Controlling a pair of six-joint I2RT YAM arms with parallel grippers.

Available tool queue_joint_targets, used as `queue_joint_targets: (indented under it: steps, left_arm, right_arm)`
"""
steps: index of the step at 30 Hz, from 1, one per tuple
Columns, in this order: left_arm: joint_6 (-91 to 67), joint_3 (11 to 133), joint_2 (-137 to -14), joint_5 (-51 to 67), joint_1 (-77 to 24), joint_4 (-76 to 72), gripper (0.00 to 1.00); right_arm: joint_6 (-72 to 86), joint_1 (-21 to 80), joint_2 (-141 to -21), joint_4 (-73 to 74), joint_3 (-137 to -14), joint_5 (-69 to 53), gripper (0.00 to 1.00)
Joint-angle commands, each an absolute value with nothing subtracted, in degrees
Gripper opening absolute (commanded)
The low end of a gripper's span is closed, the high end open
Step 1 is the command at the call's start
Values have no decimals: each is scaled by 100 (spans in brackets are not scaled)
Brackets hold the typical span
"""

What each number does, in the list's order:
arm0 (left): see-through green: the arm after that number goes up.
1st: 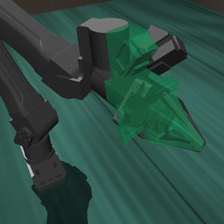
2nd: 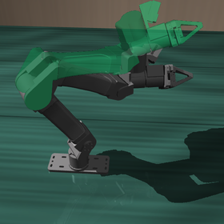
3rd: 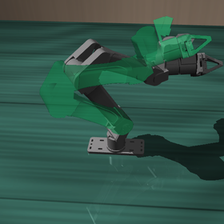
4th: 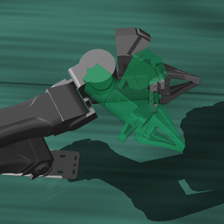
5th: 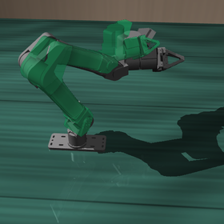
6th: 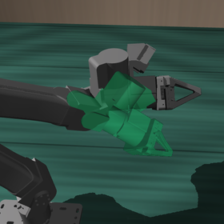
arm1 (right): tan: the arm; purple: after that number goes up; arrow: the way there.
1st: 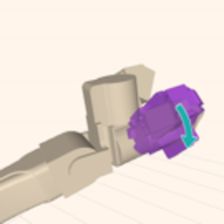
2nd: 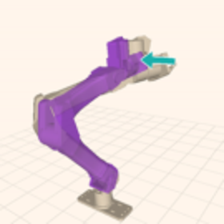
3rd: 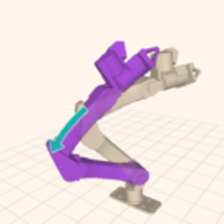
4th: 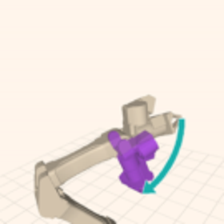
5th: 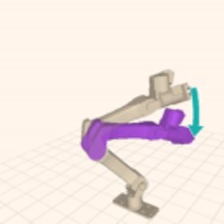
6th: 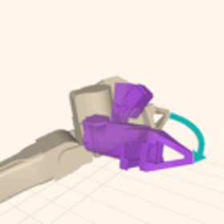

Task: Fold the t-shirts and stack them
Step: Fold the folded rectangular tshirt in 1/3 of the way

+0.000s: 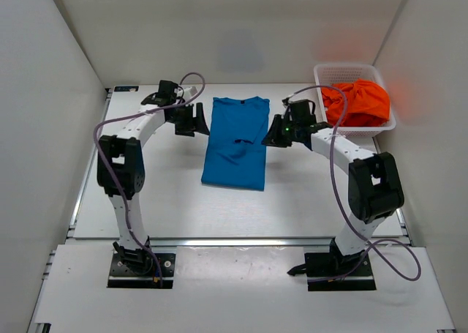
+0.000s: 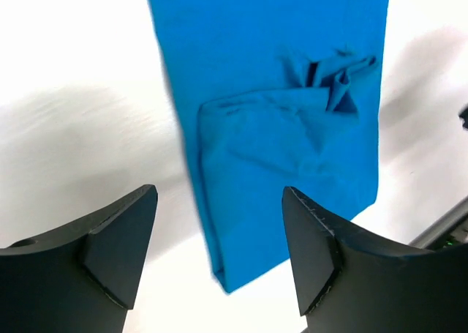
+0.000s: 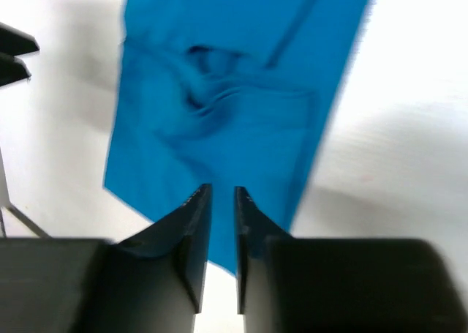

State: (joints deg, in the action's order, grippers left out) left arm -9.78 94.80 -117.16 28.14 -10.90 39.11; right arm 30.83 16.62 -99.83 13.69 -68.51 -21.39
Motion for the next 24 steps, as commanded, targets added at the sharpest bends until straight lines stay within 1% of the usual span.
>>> queue_joint_targets:
  steps: [1,4,7,9,10,11,12,13,14,15,16,17,18,21,24]
  left_arm:
    - [-695,8863,-10541,2602,-1072,3588,79]
    - [-493,8159,-10152,2426,-1177,3305,80]
    - [-448,7806,-10107,2347,-1265,3165,78]
    - [-501,7726,-10177,2583,-1248,3024,78]
    - [-492,7778,-10239,2540,-1309,2849,75]
    - [-457,7891,-10335,2505,-1344,2752,75]
    - [-335,7980,-10397,2435,-1406,2734,71]
    - [-256,8128,-10458,2339,-1450,2646,67]
    - [-72,8208,-10563,2164,-1529,2506,66]
    - [147,8235,-10582,1953,-1642,2427,60]
    - [271,8244,-10643,1890,-1661,2269,56]
    - [386,8279,-10713,1724,-1774,2120,55]
    - [500,8288,-10757,1610,-1819,2066,54]
    - [729,8454,-11108,1363,-1898,1986,55]
    - [809,8569,-11294,1414,-1942,2039,56]
  right_arm:
    - [2532,2257,-9658,1537,-6970,-1767,14]
    - [2513,2530,-10009,1617,-7162,-1793,6]
    - [2435,2645,-10589,1748,-7661,-1776,3]
    - [2365,2681,-10984,1923,-8092,-1670,2]
    - [2408,2698,-11169,2134,-8382,-1592,2]
    - [2469,2663,-11258,2258,-8524,-1382,3]
    - [2565,2602,-11372,2433,-8708,-1284,5]
    - [2645,2558,-11286,2330,-8666,-1196,12]
    - [2706,2505,-11137,2242,-8605,-1187,18]
    - [2724,2470,-11057,1998,-8378,-1073,20]
    - [2725,2391,-10944,1804,-8245,-1046,24]
    - [2690,2356,-10908,1784,-8166,-968,28]
    - [2646,2295,-10916,1836,-8209,-932,28]
    - [2532,2101,-11240,2223,-8603,-1028,29]
    - [2286,2004,-11557,2557,-8929,-941,29]
